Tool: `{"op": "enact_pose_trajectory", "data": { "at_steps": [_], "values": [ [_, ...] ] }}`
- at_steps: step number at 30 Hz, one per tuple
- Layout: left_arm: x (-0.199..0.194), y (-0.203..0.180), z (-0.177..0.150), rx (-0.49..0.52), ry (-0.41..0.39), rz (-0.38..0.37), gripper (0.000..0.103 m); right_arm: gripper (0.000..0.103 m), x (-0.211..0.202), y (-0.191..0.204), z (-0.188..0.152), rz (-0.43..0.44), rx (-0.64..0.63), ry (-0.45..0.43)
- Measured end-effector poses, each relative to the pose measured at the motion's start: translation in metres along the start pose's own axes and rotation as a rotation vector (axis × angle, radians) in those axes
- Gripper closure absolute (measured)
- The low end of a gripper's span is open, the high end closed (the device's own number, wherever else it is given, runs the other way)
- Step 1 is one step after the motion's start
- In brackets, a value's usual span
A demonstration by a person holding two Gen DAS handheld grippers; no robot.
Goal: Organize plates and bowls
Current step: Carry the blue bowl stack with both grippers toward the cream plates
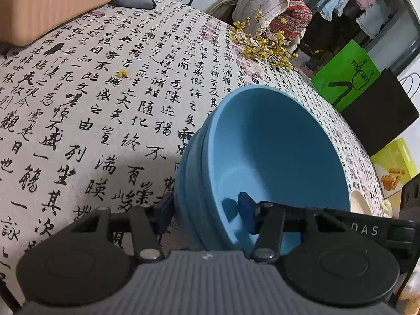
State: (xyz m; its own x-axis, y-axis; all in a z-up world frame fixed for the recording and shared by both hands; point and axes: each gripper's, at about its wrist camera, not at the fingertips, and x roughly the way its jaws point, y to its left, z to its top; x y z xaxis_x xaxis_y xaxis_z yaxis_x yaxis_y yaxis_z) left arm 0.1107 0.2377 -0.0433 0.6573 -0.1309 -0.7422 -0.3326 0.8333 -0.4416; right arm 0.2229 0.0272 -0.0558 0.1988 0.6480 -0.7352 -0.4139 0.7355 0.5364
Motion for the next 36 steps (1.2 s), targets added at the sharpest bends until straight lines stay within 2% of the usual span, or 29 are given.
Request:
{"op": "enact_pose_trajectory", "data": {
  "at_steps": [2, 3, 8, 16, 36],
  "values": [
    [0.000, 0.001, 0.000, -0.010, -0.002, -0.003, 0.053, 0.046, 0.001, -0.001, 0.000, 0.021, 0.011, 0.007],
    [0.000, 0.002, 0.000, -0.014, -0.003, 0.000, 0.056, 0.046, 0.001, -0.001, 0.000, 0.020, 0.016, 0.008],
    [-0.002, 0.005, 0.000, -0.037, -0.001, 0.004, 0.058, 0.055, 0.002, -0.008, 0.002, 0.019, 0.091, 0.009],
    [-0.002, -0.001, 0.001, -0.042, -0.003, 0.029, 0.058, 0.056, 0.001, -0.010, 0.003, 0.013, 0.138, 0.027],
    [-0.009, -0.013, 0.000, -0.010, -0.014, 0.014, 0.058, 0.056, -0.025, -0.015, -0.005, 0.018, 0.132, 0.001]
  ]
}}
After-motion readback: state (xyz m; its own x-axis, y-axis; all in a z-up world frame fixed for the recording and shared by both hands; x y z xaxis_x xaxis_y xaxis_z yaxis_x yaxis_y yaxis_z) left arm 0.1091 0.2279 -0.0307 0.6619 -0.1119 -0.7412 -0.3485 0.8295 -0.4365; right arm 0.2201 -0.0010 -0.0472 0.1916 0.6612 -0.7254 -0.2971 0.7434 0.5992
